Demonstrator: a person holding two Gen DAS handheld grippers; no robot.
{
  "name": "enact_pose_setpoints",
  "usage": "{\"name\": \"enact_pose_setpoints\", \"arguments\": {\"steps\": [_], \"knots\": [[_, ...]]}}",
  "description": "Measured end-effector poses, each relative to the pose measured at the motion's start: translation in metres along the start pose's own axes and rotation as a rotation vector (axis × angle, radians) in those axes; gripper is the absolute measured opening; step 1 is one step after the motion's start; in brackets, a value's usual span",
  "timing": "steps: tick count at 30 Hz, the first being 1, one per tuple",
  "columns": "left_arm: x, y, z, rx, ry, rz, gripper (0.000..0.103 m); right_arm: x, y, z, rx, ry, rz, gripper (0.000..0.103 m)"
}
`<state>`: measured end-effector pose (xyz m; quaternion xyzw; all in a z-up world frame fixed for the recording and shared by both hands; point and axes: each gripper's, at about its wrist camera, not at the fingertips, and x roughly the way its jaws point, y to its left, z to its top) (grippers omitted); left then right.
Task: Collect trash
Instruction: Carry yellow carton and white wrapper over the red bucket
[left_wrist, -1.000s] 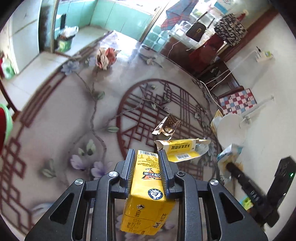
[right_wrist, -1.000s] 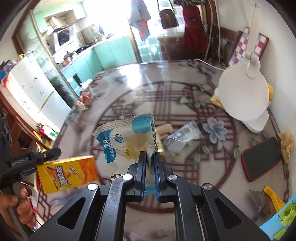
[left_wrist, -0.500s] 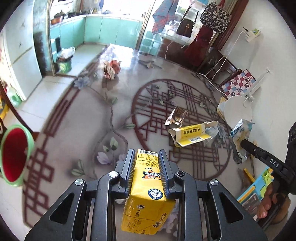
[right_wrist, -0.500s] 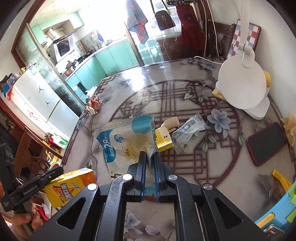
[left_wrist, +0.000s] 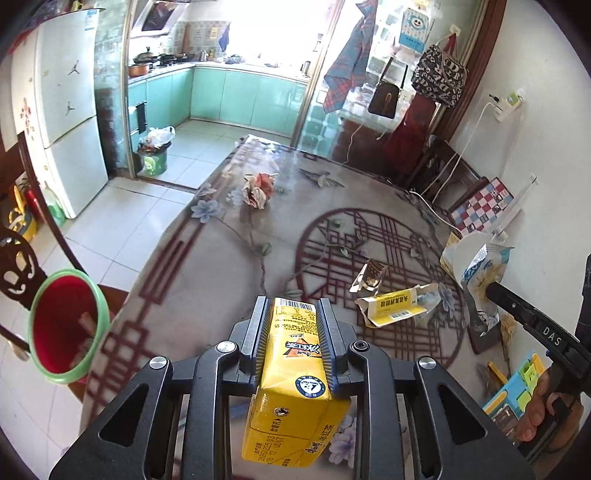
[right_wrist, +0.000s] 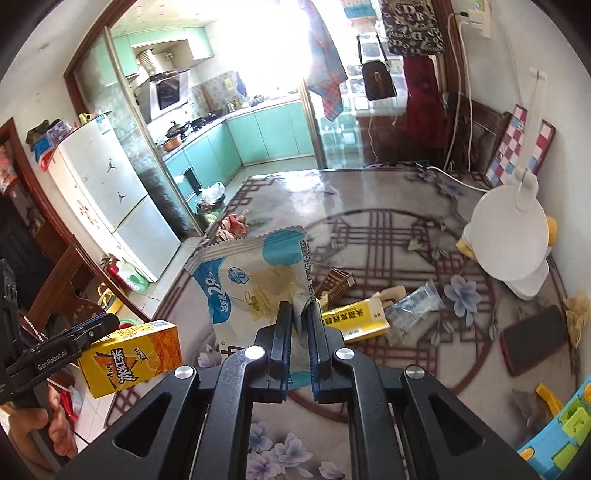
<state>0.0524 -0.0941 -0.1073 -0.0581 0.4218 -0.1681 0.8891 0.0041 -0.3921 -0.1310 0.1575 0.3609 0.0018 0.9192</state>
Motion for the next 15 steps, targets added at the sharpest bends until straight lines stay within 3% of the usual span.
{"name": "enact_pose_setpoints", "arguments": {"steps": [15], "knots": [[-0.009, 0.047, 0.001, -0.03, -0.013, 0.007, 0.025, 0.011, 0.064, 0.002, -0.045, 0.022, 0.025, 0.007]]}}
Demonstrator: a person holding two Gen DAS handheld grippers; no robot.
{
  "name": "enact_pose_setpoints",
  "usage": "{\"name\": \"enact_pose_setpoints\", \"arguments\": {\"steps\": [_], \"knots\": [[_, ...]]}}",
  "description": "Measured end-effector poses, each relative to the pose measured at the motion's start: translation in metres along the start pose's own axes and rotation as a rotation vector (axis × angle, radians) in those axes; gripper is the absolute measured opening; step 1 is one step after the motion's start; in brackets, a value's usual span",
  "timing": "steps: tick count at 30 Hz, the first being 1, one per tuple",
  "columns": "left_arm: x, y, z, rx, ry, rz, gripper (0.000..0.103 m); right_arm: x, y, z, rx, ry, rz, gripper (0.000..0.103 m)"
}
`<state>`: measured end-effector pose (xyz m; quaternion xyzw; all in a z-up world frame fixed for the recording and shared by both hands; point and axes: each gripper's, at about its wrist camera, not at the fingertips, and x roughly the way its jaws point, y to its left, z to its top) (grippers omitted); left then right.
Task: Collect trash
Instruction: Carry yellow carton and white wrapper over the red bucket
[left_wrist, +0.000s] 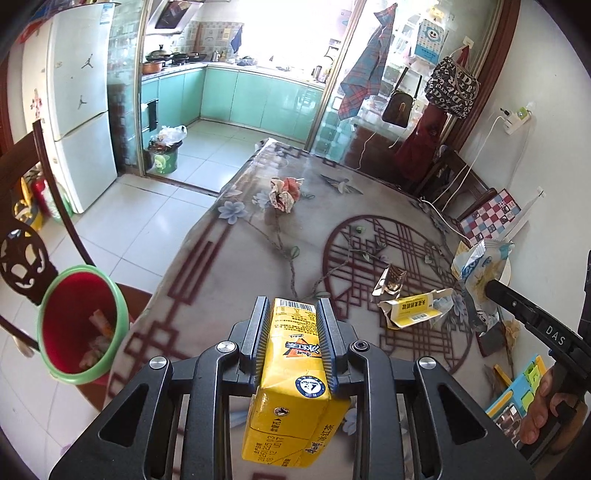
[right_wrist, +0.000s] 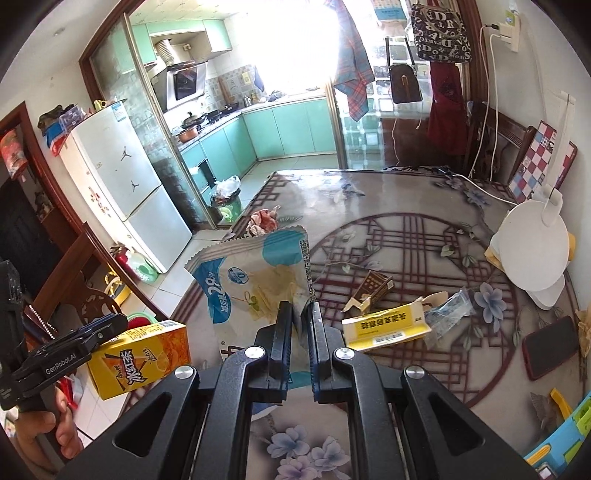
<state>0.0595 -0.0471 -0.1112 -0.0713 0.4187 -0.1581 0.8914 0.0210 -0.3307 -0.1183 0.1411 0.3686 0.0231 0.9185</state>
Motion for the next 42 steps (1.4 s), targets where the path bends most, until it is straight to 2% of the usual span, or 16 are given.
{"name": "enact_pose_setpoints", "arguments": {"steps": [9, 19, 25, 35, 42], "knots": [[-0.007, 0.053, 0.009, -0.035, -0.002, 0.016, 0.025, 0.02, 0.062, -0.001, -0.041, 0.021, 0.016, 0.007], [-0.015, 0.144, 0.015, -0.122, -0.008, 0.084, 0.025, 0.069, 0.157, -0.005, -0.101, 0.089, 0.096, 0.007], [-0.027, 0.205, 0.014, -0.177, -0.018, 0.143, 0.025, 0.112, 0.226, -0.012, -0.158, 0.141, 0.175, 0.007], [-0.022, 0.294, 0.005, -0.286, 0.021, 0.235, 0.025, 0.206, 0.334, -0.042, -0.246, 0.304, 0.288, 0.007], [-0.012, 0.326, 0.003, -0.334, 0.038, 0.245, 0.025, 0.259, 0.371, -0.059, -0.262, 0.381, 0.353, 0.007]]}}
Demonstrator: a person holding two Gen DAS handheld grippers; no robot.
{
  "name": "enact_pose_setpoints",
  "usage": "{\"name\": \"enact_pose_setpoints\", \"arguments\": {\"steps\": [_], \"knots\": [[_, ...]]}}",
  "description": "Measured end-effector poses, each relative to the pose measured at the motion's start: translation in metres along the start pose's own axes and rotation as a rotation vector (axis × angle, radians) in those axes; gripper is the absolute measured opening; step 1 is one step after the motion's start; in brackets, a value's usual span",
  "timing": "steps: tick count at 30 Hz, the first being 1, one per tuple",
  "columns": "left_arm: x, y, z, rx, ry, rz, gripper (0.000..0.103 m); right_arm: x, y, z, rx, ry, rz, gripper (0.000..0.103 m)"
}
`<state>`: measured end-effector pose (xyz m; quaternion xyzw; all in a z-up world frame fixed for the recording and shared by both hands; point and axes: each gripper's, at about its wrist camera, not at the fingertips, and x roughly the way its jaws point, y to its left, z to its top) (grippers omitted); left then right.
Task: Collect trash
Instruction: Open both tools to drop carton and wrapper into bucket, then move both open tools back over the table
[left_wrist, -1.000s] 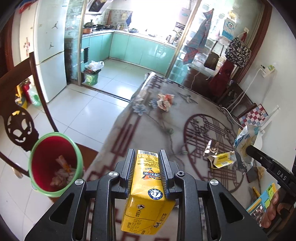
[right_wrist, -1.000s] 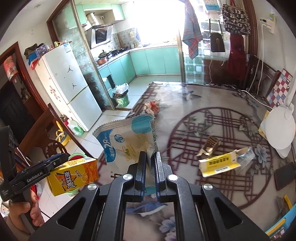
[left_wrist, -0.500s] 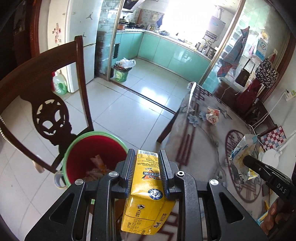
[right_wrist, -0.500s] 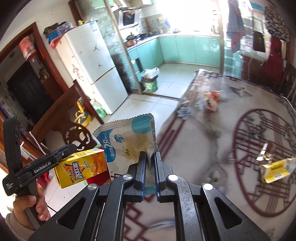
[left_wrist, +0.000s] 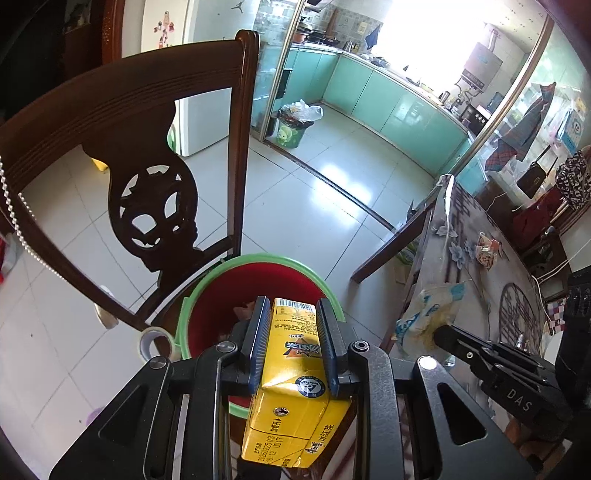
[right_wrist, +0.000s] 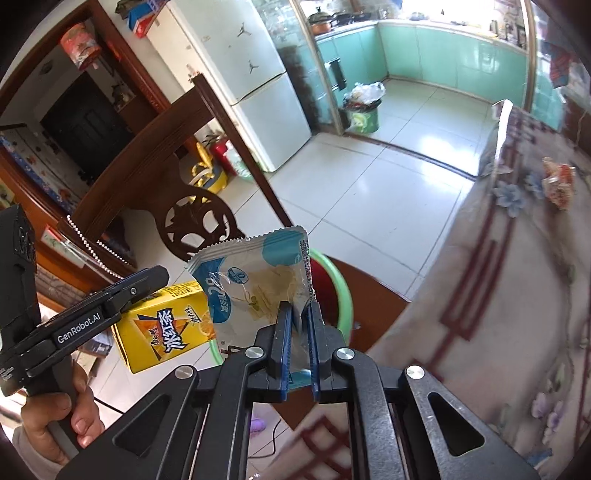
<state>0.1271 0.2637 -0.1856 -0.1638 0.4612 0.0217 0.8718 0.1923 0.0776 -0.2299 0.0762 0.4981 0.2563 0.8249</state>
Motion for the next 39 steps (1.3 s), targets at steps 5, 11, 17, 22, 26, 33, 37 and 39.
{"name": "enact_pose_setpoints", "arguments": {"steps": [5, 11, 17, 22, 26, 33, 37, 39], "knots": [[0.009, 0.008, 0.006, -0.023, -0.003, 0.04, 0.037, 0.029, 0.006, 0.008, -0.008, 0.024, 0.022, 0.008], [-0.001, 0.014, 0.011, -0.063, -0.065, 0.044, 0.085, 0.044, 0.004, 0.014, 0.012, 0.018, 0.075, 0.025], [-0.02, 0.0, 0.009, -0.054, -0.095, 0.031, 0.085, 0.021, 0.003, 0.011, 0.007, -0.034, 0.105, 0.047], [-0.039, -0.039, -0.003, 0.007, -0.107, -0.016, 0.085, -0.033, -0.025, -0.004, 0.096, -0.062, 0.168, 0.047], [-0.049, -0.087, -0.018, 0.084, -0.092, -0.086, 0.085, -0.092, -0.058, -0.029, 0.144, -0.11, 0.18, 0.047], [-0.058, -0.189, -0.048, 0.229, -0.072, -0.222, 0.085, -0.208, -0.149, -0.089, 0.289, -0.245, 0.05, 0.055], [-0.058, -0.243, -0.069, 0.314, -0.045, -0.295, 0.085, -0.269, -0.227, -0.122, 0.425, -0.302, -0.1, 0.055], [-0.056, -0.269, -0.079, 0.365, -0.026, -0.342, 0.085, -0.298, -0.272, -0.141, 0.512, -0.332, -0.197, 0.055]]}}
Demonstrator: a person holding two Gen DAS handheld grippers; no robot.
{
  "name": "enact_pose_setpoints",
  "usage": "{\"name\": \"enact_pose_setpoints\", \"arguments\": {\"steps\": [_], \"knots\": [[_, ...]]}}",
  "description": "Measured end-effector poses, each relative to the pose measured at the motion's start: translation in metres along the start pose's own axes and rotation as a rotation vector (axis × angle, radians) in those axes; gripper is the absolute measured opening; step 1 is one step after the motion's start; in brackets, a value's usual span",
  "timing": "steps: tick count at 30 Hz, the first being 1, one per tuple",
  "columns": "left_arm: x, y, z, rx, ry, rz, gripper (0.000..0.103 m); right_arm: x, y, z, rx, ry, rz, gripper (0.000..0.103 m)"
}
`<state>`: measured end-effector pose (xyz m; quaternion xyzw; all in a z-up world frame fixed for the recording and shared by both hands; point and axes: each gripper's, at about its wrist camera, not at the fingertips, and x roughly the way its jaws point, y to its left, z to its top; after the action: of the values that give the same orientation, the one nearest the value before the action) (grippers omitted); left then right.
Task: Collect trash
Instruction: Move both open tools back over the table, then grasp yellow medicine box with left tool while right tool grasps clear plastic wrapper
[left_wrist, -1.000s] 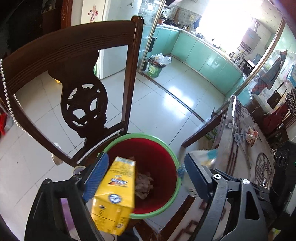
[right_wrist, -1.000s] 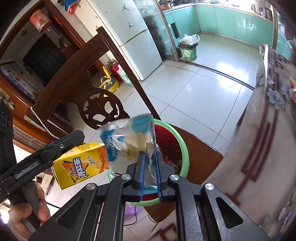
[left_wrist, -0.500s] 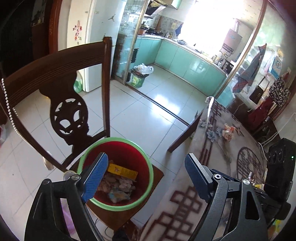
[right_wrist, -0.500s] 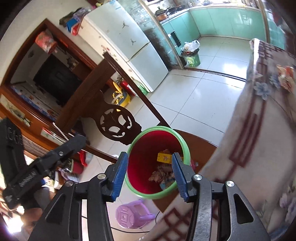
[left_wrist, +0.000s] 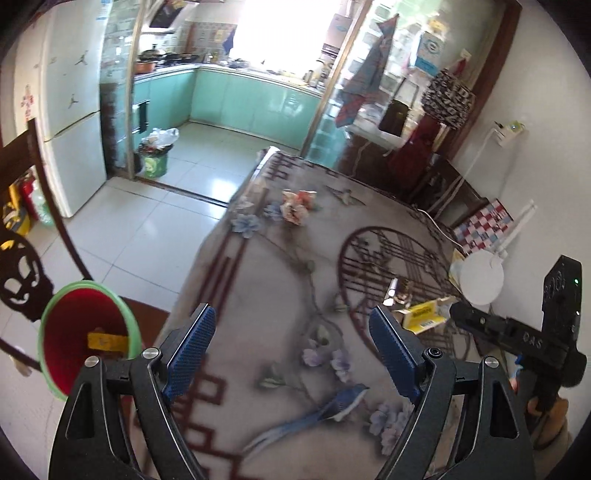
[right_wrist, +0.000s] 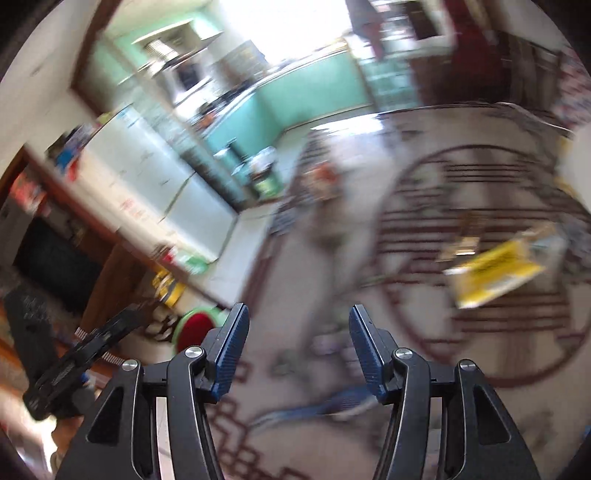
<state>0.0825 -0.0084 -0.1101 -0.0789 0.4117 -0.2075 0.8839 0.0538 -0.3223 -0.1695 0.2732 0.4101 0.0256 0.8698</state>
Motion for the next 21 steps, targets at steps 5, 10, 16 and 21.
{"name": "enact_pose_setpoints", "arguments": {"steps": [5, 10, 16, 21], "knots": [[0.031, -0.067, -0.006, 0.153, 0.051, -0.116, 0.086, -0.036, -0.12, 0.04, 0.182, -0.107, -0.273, 0.061], [0.072, -0.128, -0.019, 0.32, 0.14, -0.176, 0.086, -0.006, -0.228, 0.066, 0.425, -0.073, -0.351, 0.061], [0.114, -0.177, -0.042, 0.463, 0.254, -0.229, 0.086, 0.054, -0.252, 0.077, 0.461, 0.025, -0.305, 0.061], [0.145, -0.203, -0.038, 0.491, 0.293, -0.275, 0.086, 0.084, -0.267, 0.079, 0.461, 0.079, -0.257, 0.023]]}}
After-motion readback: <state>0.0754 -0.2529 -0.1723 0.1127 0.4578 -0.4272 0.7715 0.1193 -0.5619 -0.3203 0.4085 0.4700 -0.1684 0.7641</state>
